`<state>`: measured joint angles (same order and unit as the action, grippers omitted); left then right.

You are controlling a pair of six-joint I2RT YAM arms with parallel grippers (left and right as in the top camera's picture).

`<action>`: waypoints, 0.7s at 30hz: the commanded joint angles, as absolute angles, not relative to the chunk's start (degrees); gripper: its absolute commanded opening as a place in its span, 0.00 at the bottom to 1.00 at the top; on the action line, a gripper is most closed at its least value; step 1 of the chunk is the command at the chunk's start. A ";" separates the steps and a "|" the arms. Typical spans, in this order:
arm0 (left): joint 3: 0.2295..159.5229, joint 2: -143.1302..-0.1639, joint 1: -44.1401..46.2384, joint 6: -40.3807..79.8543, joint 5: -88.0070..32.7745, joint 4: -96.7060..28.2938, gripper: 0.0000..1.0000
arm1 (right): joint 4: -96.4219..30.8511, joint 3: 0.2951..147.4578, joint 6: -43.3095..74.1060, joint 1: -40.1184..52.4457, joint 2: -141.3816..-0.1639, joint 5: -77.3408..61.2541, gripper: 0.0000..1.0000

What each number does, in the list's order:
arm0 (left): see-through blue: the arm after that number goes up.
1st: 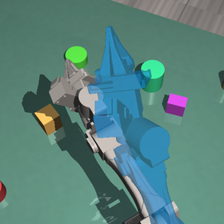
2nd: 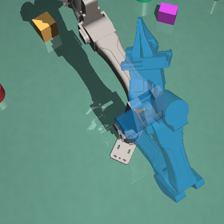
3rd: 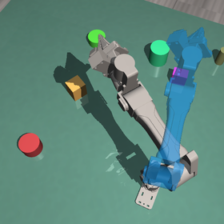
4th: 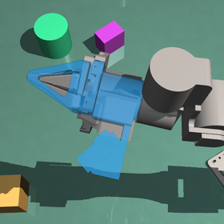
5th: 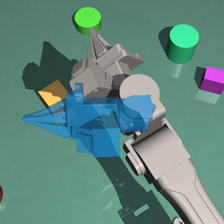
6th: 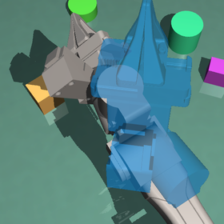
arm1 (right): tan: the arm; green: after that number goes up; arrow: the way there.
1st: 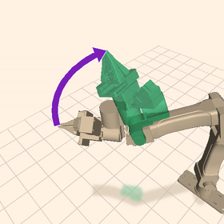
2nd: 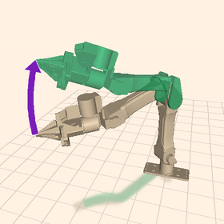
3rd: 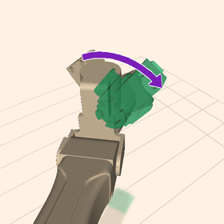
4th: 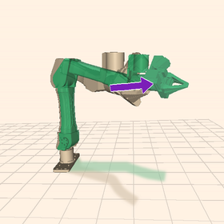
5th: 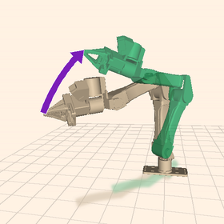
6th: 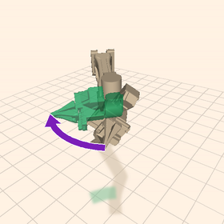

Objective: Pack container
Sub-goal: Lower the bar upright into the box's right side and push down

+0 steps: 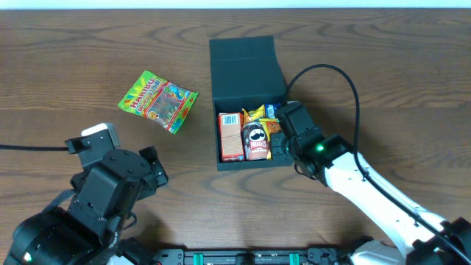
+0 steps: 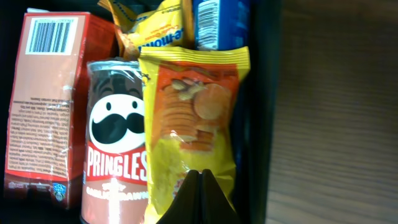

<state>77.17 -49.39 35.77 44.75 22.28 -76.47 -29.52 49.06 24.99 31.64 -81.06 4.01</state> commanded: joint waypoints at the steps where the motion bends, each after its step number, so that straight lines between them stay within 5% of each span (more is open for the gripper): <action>1: 78.28 -49.39 35.59 44.34 22.87 -76.58 0.95 | -29.10 49.80 24.82 32.45 -81.91 1.76 0.02; 21: 78.28 -49.39 35.59 44.34 22.87 -76.58 0.95 | -25.47 48.29 20.58 32.71 -81.34 10.76 0.02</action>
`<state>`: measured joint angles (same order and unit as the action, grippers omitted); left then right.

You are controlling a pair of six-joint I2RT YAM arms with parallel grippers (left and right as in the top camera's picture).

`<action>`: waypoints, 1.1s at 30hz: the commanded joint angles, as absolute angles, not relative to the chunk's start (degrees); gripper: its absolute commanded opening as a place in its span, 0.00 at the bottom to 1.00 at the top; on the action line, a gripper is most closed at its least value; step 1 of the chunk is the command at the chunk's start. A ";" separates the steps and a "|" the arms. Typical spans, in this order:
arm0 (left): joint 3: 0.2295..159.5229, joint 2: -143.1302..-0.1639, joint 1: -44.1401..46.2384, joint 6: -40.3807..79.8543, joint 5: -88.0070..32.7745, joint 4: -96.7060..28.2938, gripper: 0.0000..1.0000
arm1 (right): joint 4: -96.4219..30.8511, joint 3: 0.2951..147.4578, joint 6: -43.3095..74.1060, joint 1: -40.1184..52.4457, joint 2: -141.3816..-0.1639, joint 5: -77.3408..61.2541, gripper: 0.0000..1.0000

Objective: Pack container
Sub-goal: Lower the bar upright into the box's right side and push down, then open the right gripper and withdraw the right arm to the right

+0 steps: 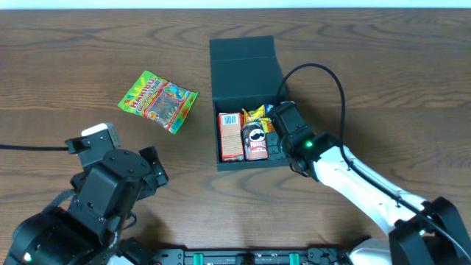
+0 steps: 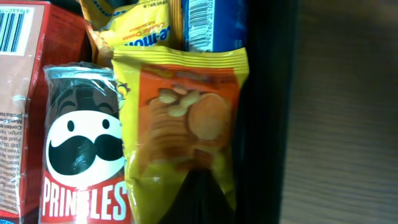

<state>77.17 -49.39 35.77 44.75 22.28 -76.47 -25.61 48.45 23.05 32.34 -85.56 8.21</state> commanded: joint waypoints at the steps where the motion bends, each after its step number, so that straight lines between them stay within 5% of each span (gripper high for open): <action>1: 78.28 -49.39 35.59 44.34 22.87 -76.58 0.95 | -25.52 48.38 20.05 32.71 -79.75 10.76 0.02; 7: 78.28 -49.39 35.59 44.34 22.87 -76.58 0.95 | -27.09 48.16 19.00 32.29 -68.84 17.78 0.08; 9: 78.28 -49.39 35.59 44.34 22.87 -76.58 0.95 | -27.07 47.35 19.00 30.76 -65.95 22.24 0.25; 12: 78.28 -49.39 35.59 44.34 22.87 -76.58 0.95 | -27.00 45.06 19.03 25.41 -61.69 24.36 0.31; 13: 78.28 -49.39 35.59 44.34 22.87 -76.58 0.95 | -27.03 44.14 19.03 23.38 -60.40 23.51 0.43; 15: 78.28 -49.39 35.59 44.34 22.87 -76.58 0.95 | -27.00 41.87 19.00 18.48 -57.34 20.12 0.88; 16: 78.28 -49.39 35.59 44.34 22.87 -76.58 0.95 | -27.00 40.82 19.03 16.03 -55.94 18.70 0.99; 22: 78.28 -49.39 35.59 44.36 22.87 -76.58 0.95 | -22.81 35.33 16.14 7.94 -50.39 8.60 0.99; 33: 78.28 -49.39 35.59 44.36 22.87 -76.58 0.95 | -20.38 33.80 8.69 7.94 -51.79 -0.45 0.99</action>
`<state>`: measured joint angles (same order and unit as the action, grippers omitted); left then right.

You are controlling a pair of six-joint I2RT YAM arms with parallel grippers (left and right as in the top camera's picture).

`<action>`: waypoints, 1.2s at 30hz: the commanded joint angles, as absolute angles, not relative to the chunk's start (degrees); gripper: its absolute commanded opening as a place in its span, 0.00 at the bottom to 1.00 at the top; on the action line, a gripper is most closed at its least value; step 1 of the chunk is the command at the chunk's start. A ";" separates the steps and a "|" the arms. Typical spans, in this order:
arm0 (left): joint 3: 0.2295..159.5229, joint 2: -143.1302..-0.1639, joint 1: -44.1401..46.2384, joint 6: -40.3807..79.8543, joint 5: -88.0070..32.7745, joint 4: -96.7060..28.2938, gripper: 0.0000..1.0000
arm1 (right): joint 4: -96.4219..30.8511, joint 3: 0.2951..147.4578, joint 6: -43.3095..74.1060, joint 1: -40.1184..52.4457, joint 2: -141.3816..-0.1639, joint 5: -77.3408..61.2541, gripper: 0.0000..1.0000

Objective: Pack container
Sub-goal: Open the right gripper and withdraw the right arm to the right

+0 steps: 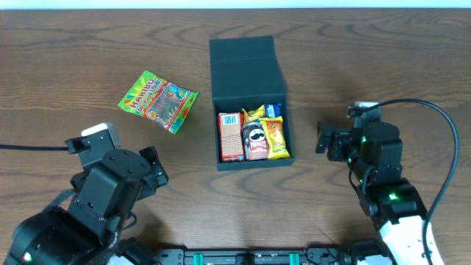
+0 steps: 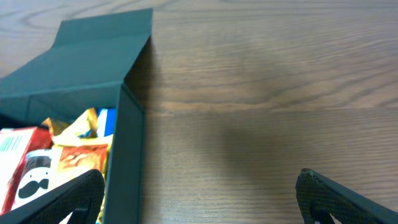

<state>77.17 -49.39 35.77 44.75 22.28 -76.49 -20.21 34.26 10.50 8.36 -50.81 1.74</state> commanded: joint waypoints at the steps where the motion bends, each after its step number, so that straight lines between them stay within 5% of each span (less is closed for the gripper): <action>1: 78.28 -49.39 35.59 44.34 22.87 -76.58 0.95 | -20.34 33.80 8.69 7.94 -52.29 -0.45 0.99; 19: 78.24 -49.39 35.59 46.52 23.51 -71.64 0.95 | -20.36 33.80 8.69 7.94 -59.29 -0.23 0.99; 25: 78.24 -49.39 35.59 46.50 23.51 -72.20 0.95 | -17.65 33.80 14.41 7.64 -57.93 9.32 0.99; 36: 78.24 -49.39 35.59 46.52 22.37 -72.16 0.95 | -17.54 33.08 9.98 -0.69 -52.10 7.05 0.99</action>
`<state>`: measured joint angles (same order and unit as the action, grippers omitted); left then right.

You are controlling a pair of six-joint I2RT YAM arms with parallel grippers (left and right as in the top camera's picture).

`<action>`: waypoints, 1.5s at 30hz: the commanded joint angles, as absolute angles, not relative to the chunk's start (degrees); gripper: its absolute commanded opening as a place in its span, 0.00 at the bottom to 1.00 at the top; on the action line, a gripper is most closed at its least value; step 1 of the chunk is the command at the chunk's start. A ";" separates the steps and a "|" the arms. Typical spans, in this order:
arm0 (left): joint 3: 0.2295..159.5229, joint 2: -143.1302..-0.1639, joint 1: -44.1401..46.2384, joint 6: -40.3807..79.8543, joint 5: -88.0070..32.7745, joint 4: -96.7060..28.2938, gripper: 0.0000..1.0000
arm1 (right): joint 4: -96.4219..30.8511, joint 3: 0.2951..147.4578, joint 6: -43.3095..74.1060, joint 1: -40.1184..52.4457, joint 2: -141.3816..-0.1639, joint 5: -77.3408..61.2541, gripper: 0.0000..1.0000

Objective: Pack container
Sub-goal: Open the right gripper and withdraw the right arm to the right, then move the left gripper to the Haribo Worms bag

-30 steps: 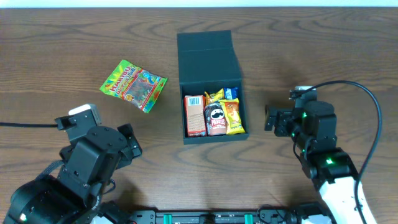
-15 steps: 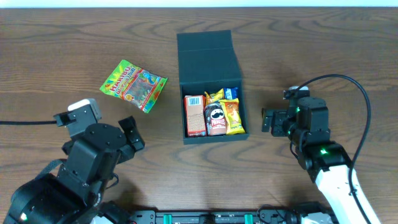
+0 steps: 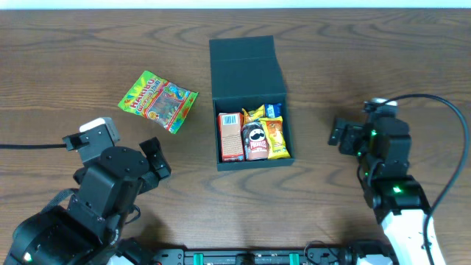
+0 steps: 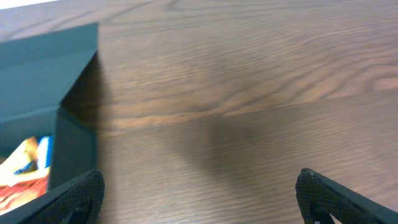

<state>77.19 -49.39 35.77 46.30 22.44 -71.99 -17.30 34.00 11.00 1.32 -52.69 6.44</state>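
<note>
A dark green box [image 3: 248, 73] with its lid folded back stands mid-table. Inside lie a red carton [image 3: 230, 137], a Pringles can [image 3: 255, 140], a yellow-orange cracker bag [image 3: 276, 138], a yellow snack pack [image 3: 255, 113] and a blue pack [image 3: 273, 110]. A green Haribo gummy bag [image 3: 158, 100] lies on the table left of the box. My right gripper [image 4: 198, 186] hangs open over bare wood right of the box [image 4: 43, 93], holding nothing. My left gripper [image 3: 151, 163] sits at the front left; whether it is open or shut does not show.
The wooden table [image 3: 368, 59] runs to a pale back edge. A black cable [image 3: 441, 110] loops from the right arm. The left arm's bulk fills the front left corner.
My right gripper has drawn a little farther right from the box, which now shows less in the wrist view. The left arm has shifted slightly.
My right gripper was shut down inside the box at the cracker bag, then pressed closer against it. Later it stood open over the table right of the box, with the bag left lying beside the Pringles can. The gummy bag has stayed put.
</note>
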 commanded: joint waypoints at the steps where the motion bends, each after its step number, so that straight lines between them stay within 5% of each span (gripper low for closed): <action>1: 78.19 -49.39 35.59 46.37 22.57 -72.23 0.95 | -17.50 32.99 10.00 -1.58 -52.12 7.05 0.99; 5: 78.08 -50.72 35.64 42.65 23.03 -72.86 0.96 | -17.56 32.99 10.00 -3.75 -52.56 7.25 0.99; 10: 78.08 -55.79 35.57 56.75 30.33 -76.90 0.96 | -17.65 32.99 10.00 -3.77 -53.58 7.25 0.99; 20: 81.45 -74.00 32.32 76.36 26.06 -76.93 0.96 | -17.80 32.99 10.00 -3.77 -53.69 7.25 0.99; 38: 86.46 -95.85 7.44 72.71 -4.32 -76.90 0.95 | -17.80 32.99 10.00 -3.77 -53.69 7.25 0.99; 42: 86.48 -96.60 6.35 56.60 -8.49 -67.31 0.95 | -17.80 32.99 10.00 -3.77 -53.69 7.25 0.99; 45: 86.48 -97.54 6.50 55.44 -5.87 -63.29 0.96 | -17.80 32.99 10.00 -3.77 -53.69 7.25 0.99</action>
